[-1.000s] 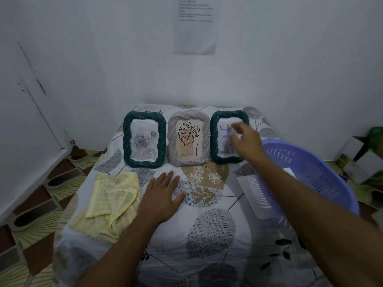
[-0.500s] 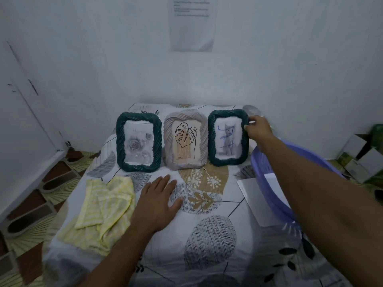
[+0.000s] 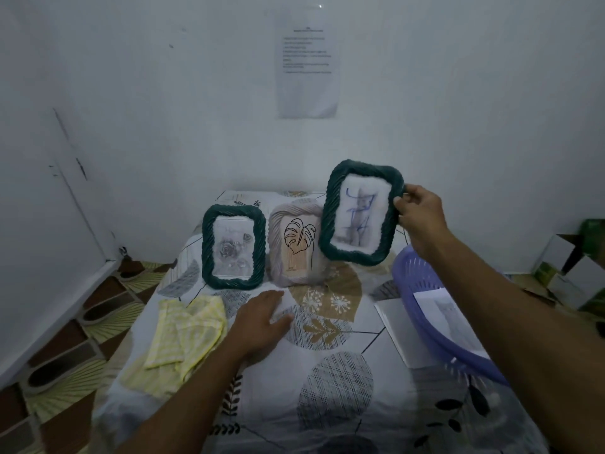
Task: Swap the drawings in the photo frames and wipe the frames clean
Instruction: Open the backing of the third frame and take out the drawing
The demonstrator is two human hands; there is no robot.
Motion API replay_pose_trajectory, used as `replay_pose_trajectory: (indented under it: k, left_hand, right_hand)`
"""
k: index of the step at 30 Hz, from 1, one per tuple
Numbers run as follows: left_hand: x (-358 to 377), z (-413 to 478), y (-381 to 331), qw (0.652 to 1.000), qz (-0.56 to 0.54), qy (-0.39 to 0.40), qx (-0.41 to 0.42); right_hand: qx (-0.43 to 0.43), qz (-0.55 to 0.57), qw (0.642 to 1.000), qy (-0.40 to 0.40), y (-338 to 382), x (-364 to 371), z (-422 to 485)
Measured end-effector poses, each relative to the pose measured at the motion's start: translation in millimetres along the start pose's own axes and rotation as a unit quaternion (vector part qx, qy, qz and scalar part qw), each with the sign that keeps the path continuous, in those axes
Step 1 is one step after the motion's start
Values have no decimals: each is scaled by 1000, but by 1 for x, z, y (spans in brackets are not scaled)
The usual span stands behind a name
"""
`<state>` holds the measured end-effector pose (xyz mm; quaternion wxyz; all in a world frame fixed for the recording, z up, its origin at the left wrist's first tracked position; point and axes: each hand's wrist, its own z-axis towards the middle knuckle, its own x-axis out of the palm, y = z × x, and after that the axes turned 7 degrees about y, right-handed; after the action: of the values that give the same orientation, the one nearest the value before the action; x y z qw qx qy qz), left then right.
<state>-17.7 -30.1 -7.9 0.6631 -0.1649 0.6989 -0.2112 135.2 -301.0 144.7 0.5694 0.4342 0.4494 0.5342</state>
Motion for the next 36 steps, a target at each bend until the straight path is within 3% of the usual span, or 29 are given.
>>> replay_pose_trajectory:
  k: [3,6,11,13,16,20,26,29,33,36]
  left_hand:
    - [-15,2,-25,986,-153,-55,28]
    - [-26,3,-51,949,-297,-100,32]
    - [-33,-5,-67,908,-406,-95,37]
    - [-31,-10,-64,909,-398,-116,41]
    - [-26,-14,-64,934,-300,-182,71]
    - [-18,-22,-72,948,-164,-244,118]
    - [-13,-31,-80,959,-60,-224,164]
    - [-21,-32,-81,955,-72,-214,193]
    - [-38,-25,-74,938,-102,-301,138]
    - [-47,-20,-65,962,-192,-192,40]
  right_hand:
    - [31,7,998,45,-16,14,-36]
    - [74,12,995,71,-33,24,-60]
    - [105,25,991,82,-42,33,-91]
    - [75,-66,994,53,-41,36,-100]
    - [-10,-165,986,18,-33,46,-117]
    - [-10,-102,991,87,-16,71,-136]
    - [28,-23,998,41,-2,79,-138]
    - [29,-31,998,44,5,72,-137]
    - [39,43,995,80,6,58,-136]
    - [54,91,989,106,-2,49,-137]
